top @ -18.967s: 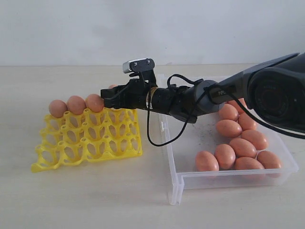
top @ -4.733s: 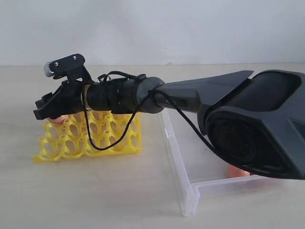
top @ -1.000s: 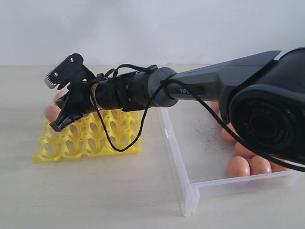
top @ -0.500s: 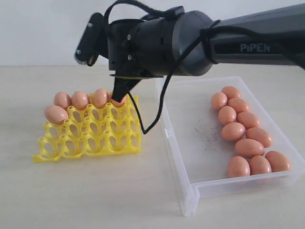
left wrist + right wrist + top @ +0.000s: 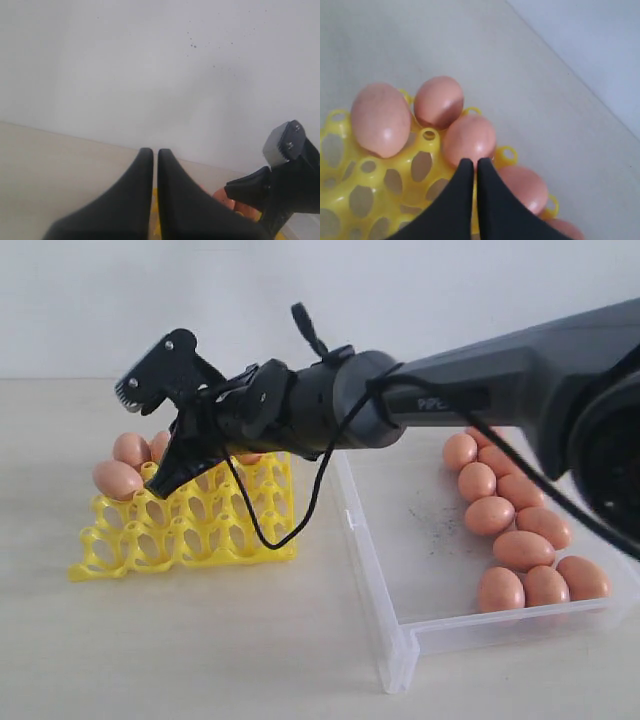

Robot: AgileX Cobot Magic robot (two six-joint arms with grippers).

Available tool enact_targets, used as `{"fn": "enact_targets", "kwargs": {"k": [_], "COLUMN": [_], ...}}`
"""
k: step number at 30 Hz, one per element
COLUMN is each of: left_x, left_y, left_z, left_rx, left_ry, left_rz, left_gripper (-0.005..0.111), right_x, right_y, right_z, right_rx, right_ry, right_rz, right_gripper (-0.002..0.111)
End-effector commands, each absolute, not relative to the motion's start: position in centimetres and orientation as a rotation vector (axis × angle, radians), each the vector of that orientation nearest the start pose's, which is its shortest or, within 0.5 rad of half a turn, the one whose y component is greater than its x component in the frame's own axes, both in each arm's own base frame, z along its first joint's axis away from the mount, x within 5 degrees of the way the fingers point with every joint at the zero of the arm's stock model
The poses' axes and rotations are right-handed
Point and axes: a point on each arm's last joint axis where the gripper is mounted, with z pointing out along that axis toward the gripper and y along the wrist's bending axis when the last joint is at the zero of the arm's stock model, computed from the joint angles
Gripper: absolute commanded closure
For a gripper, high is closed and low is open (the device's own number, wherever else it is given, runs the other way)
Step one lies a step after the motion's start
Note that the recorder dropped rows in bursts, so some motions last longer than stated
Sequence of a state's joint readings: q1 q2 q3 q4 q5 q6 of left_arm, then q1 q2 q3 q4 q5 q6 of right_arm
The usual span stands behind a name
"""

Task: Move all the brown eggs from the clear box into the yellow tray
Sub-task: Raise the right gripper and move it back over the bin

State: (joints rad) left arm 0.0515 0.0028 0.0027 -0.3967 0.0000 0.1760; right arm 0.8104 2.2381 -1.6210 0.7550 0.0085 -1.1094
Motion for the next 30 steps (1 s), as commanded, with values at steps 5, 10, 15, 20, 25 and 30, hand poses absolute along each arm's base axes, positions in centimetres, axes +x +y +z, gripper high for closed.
{"fn": "enact_targets", "kwargs": {"k": [5, 10, 15, 20, 25, 30], "left_x": [5.6, 5.6, 5.6, 5.6, 5.6, 5.6], "left_y": [0.3, 0.3, 0.3, 0.3, 0.3, 0.3], "left_z": [21.3, 21.3, 21.3, 21.3, 21.3, 21.3], "left_rx": [-0.194, -0.194, -0.194, -0.194, -0.194, -0.194], "left_ry": [1.472, 1.472, 1.472, 1.472, 1.472, 1.472], "left_rz": [-0.136, -0.136, -0.136, -0.136, -0.136, -0.136], "left_gripper": [0.103, 0.103, 0.103, 0.103, 0.103, 0.103], "right_x": [35.8, 34.2, 33.4, 33.1, 31.6, 30.0], "right_y": [38.1, 37.9, 35.0, 28.3, 20.2, 14.4], "right_z": [17.4, 22.1, 27.1, 31.8, 34.4, 35.6], "right_rx": [-0.848, -1.004, -0.931, -0.659, -0.437, -0.348], "right_ry": [1.797, 1.744, 1.655, 1.612, 1.603, 1.713], "right_rz": [0.347, 0.416, 0.366, 0.254, -0.241, -0.895], "right_gripper": [0.108, 0.108, 0.108, 0.108, 0.108, 0.108]}}
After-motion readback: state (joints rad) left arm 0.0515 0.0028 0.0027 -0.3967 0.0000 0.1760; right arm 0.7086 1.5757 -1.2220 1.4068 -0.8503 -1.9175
